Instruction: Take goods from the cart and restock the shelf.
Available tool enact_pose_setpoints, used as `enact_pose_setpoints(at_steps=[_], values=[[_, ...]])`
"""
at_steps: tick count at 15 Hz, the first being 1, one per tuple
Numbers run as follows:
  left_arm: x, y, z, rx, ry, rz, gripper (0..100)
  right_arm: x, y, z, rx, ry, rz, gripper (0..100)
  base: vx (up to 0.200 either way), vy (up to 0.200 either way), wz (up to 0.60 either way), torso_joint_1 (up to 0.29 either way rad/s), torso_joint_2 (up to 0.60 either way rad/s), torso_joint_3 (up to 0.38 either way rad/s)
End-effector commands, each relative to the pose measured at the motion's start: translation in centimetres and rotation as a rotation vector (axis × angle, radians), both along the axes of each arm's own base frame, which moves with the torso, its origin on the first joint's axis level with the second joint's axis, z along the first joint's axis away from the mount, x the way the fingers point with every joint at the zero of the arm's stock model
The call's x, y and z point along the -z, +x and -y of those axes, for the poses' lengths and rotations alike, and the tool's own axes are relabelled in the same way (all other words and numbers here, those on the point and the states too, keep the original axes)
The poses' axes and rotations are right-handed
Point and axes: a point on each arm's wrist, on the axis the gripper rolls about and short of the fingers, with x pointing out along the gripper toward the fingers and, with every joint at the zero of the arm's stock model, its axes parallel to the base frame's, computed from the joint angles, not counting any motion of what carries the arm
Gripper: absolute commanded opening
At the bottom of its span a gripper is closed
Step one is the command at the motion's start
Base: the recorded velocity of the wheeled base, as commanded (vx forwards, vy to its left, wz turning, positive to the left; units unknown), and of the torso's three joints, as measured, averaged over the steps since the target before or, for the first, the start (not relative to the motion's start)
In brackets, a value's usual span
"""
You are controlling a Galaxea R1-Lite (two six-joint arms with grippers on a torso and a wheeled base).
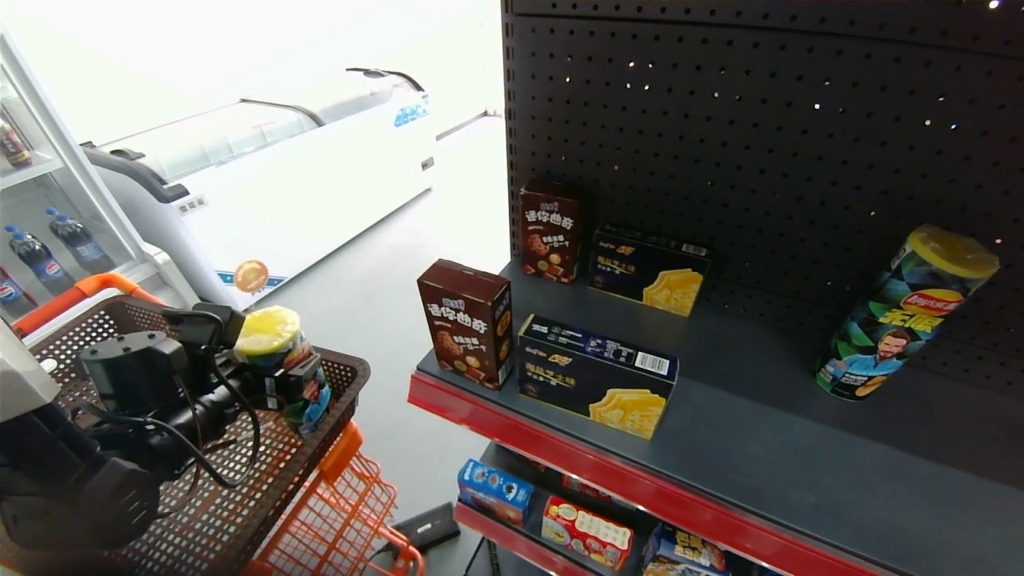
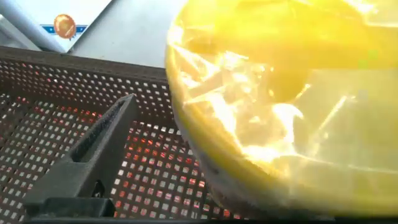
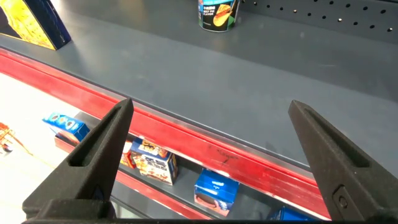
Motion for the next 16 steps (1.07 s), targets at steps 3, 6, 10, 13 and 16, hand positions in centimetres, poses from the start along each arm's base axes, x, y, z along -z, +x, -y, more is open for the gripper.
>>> enact_pose_setpoints(at_steps=[3, 6, 10, 13, 16], values=[[2.0, 2.4, 0.5, 0.023, -0.002, 0.001, 100, 0.0, 0.0, 0.0, 0.000, 0.000, 0.000, 100, 0.000, 0.000, 0.00, 0.000, 0.00, 0.000], [2.3, 3.7, 1.0, 0.037, -0.030, 0.008, 0, 0.0, 0.0, 0.0, 0.000, 0.000, 0.000, 100, 0.000, 0.000, 0.00, 0.000, 0.00, 0.000], [1.4, 3.8, 1.7, 0.072, -0.053, 0.036, 0, 0.0, 0.0, 0.0, 0.000, 0.000, 0.000, 100, 0.000, 0.000, 0.00, 0.000, 0.00, 0.000], [-1.5, 3.2, 2.0, 0.082, -0.060, 0.116, 0, 0.0, 0.0, 0.0, 0.001, 0.000, 0.000, 100, 0.000, 0.000, 0.00, 0.000, 0.00, 0.000], [-5.1, 2.0, 2.4, 0.099, -0.046, 0.217, 0, 0.0, 0.0, 0.0, 0.000, 0.000, 0.000, 100, 0.000, 0.000, 0.00, 0.000, 0.00, 0.000]])
